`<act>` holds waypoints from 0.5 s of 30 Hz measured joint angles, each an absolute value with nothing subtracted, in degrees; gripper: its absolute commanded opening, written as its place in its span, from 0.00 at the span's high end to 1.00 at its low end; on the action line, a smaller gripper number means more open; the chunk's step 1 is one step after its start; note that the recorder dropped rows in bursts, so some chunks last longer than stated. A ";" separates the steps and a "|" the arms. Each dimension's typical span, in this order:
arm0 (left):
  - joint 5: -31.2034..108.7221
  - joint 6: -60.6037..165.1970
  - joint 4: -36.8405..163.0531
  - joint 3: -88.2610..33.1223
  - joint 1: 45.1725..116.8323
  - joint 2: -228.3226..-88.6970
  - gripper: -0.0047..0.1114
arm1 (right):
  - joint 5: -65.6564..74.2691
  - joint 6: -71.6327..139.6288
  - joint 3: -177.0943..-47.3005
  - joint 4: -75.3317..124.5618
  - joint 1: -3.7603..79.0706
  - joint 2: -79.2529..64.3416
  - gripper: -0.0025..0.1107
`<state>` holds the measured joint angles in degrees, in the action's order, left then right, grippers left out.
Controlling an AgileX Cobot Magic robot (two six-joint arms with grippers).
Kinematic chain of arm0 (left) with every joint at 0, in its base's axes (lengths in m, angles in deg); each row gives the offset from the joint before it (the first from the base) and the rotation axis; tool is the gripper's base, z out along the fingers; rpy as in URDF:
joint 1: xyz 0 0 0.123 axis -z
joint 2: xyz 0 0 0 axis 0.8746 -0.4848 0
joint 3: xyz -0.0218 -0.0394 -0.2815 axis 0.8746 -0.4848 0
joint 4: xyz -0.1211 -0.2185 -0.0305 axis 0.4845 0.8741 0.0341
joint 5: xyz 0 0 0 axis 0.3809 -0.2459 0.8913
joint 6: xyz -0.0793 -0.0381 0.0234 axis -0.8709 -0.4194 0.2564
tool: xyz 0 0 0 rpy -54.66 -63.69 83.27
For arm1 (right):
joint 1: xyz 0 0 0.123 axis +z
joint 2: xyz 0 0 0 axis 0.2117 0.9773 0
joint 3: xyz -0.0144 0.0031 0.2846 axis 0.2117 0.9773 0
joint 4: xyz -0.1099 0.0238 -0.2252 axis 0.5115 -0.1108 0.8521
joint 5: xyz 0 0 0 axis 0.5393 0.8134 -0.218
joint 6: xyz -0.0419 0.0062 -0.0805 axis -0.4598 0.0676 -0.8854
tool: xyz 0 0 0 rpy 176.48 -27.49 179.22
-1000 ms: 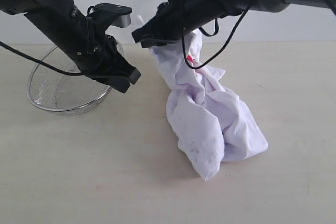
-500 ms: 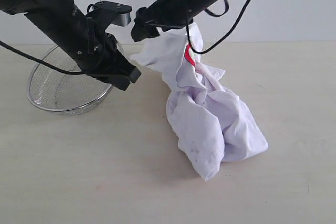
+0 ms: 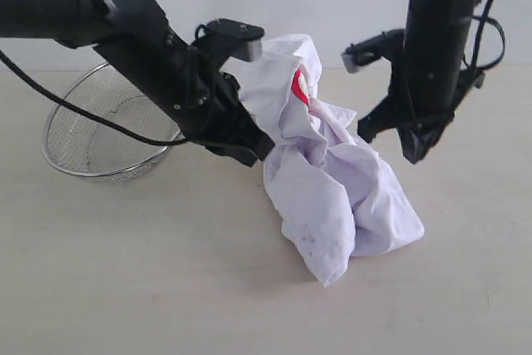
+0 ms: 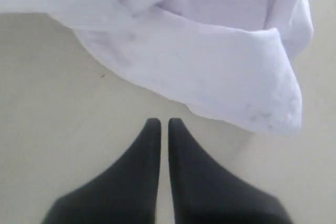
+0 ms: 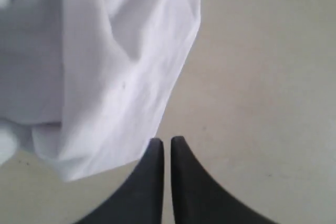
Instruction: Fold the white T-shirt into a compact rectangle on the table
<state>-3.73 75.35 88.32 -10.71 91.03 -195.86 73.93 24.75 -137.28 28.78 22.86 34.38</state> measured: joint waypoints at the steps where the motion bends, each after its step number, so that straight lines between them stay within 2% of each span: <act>1: -3.73 75.47 88.32 -10.71 92.33 -196.96 0.92 | 73.93 24.19 -134.60 27.25 21.78 34.38 0.98; 4: -3.62 74.88 88.32 -11.17 94.38 -198.14 0.92 | 72.23 22.27 -125.02 21.22 20.21 34.38 0.98; 8: -0.72 74.51 88.44 -15.51 94.51 -196.05 0.92 | 68.59 21.36 -119.68 17.03 20.21 33.55 0.98; 15: 18.36 79.23 100.28 -30.73 94.51 -188.79 0.92 | 52.91 20.60 -110.76 13.90 20.21 23.44 0.98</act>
<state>18.36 79.23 100.28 -30.73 94.51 -188.79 52.91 20.60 -110.76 13.90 20.21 23.44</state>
